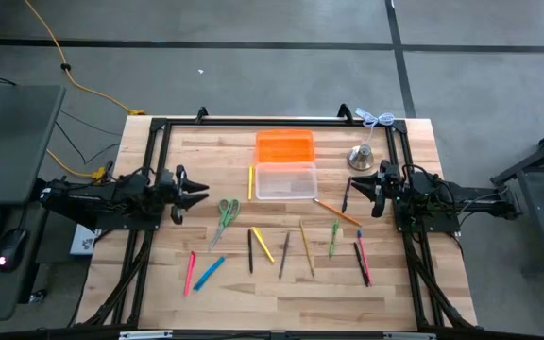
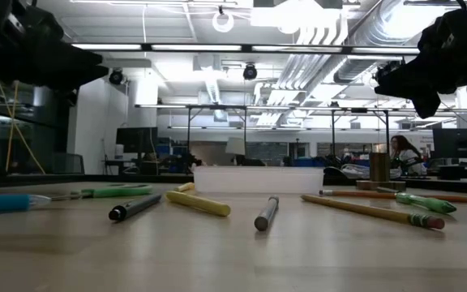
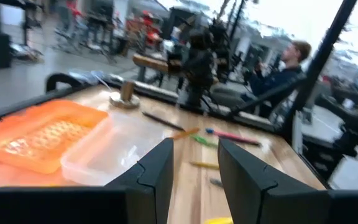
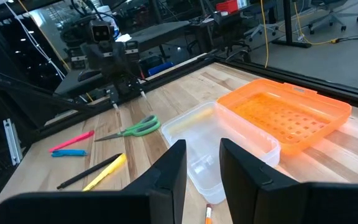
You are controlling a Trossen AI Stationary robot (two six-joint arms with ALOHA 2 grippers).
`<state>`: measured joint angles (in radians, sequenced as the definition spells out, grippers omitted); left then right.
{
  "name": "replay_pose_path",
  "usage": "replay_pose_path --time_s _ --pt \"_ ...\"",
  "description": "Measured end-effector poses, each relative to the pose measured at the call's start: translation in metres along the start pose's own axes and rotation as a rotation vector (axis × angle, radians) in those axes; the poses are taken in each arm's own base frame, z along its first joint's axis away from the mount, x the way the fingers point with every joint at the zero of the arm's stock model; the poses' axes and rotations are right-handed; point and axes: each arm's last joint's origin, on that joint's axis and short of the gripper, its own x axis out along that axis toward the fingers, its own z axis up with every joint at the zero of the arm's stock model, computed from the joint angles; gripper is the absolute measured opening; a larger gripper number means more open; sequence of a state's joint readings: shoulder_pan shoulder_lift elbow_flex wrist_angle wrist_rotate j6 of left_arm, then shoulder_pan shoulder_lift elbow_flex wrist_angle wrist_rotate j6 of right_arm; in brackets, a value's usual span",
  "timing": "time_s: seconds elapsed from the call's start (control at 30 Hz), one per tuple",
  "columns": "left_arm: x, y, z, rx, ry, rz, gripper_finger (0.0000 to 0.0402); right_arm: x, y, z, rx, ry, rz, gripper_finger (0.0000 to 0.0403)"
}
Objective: Pick & place school supplies into a supply box
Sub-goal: Put the green scissors into the orange supply box
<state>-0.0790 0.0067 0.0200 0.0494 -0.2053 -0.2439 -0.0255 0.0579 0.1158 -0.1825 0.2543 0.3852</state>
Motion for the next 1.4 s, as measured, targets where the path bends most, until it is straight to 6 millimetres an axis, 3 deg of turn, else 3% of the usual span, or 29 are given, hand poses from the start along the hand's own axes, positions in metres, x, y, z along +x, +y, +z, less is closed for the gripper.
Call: replay_pose_path --time_s 0.33,0.73,1.0,1.4 --pt "-0.001 0.0 0.007 -0.031 -0.063 0.052 0.0156 0.0 0.0 0.0 0.0 0.0 0.0 0.0074" --pt "0.0 -0.009 0.044 -0.056 0.002 0.08 0.0156 0.0 0.0 0.0 0.0 0.0 0.0 0.0074" --pt "0.023 -0.017 0.056 -0.092 0.182 0.105 0.0156 0.0 0.0 0.0 0.0 0.0 -0.001 0.0074" --pt "0.066 -0.027 0.054 -0.223 0.444 0.236 0.0156 0.0 0.0 0.0 0.0 0.0 -0.001 0.0074"
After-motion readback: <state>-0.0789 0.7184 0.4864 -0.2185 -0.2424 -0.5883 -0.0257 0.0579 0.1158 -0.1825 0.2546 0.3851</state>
